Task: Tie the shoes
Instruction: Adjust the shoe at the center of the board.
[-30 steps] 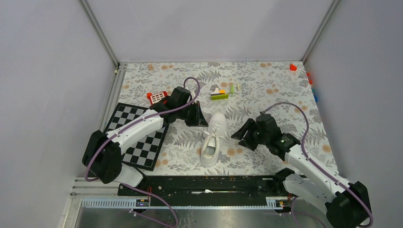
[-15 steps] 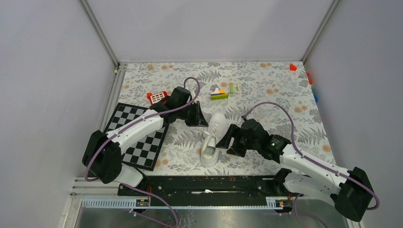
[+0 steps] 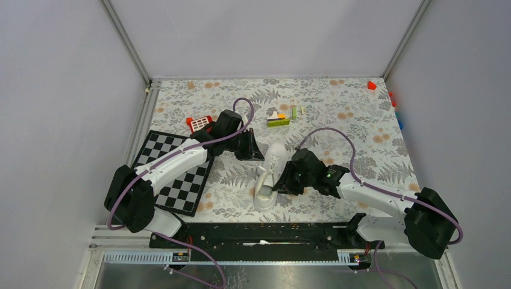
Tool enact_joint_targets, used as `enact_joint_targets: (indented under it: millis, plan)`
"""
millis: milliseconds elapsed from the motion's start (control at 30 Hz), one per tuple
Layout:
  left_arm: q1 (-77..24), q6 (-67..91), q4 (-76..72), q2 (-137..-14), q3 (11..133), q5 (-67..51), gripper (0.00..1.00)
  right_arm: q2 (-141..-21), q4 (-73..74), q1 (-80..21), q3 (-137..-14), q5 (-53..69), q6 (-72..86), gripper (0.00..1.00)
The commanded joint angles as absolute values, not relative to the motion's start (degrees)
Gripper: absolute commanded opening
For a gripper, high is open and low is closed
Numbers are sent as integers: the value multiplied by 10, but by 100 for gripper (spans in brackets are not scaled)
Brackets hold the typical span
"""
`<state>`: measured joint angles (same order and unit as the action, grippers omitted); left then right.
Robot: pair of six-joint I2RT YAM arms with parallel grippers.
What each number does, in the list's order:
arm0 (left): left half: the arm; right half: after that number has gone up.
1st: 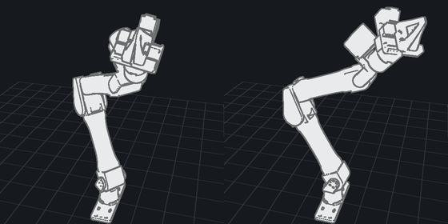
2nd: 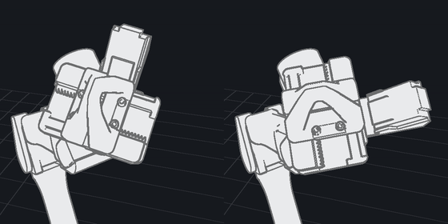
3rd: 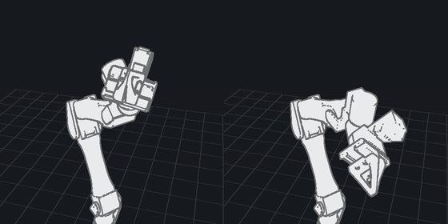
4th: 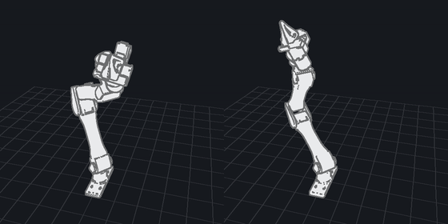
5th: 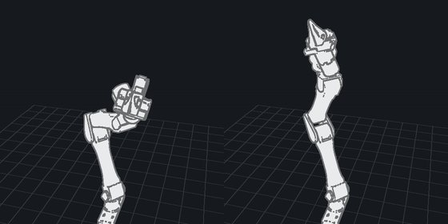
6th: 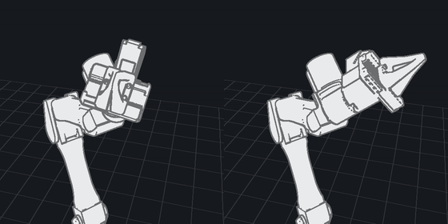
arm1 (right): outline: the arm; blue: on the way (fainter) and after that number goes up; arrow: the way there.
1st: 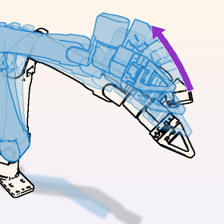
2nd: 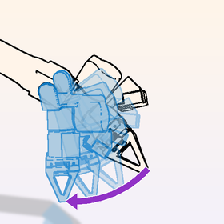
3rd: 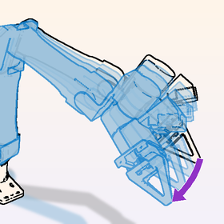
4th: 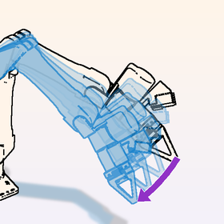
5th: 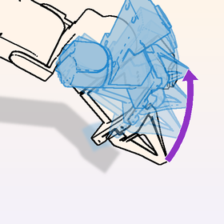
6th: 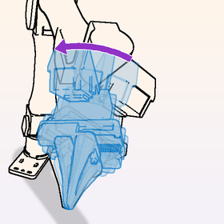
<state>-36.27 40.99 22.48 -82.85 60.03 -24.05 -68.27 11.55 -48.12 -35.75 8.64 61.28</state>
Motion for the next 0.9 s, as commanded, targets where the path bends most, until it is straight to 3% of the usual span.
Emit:
enact_joint_targets:
  millis: [0,67,100,433,633,667,767,800,867]
  plan:
    - [-366,413,199,-814,619,-245,0,-674,108,-487,-364,77,596,23]
    - [-368,416,197,-810,617,-244,0,-671,128,-487,-375,69,580,4]
    - [-368,415,197,-810,617,-245,0,-669,143,-487,-382,65,571,0]
    - [-369,413,201,-804,617,-248,0,-623,299,-486,-443,32,472,0]
    - [-375,416,200,-813,619,-250,0,-623,317,-486,-443,36,465,0]
    - [-377,417,199,-814,619,-249,0,-624,321,-486,-444,31,468,2]
    - [-382,420,199,-813,621,-249,0,-612,327,-486,-448,17,479,39]
    - [-384,420,199,-811,621,-247,0,-605,326,-486,-448,10,485,46]
    - [-387,423,199,-808,623,-246,0,-585,331,-486,-448,-18,499,50]
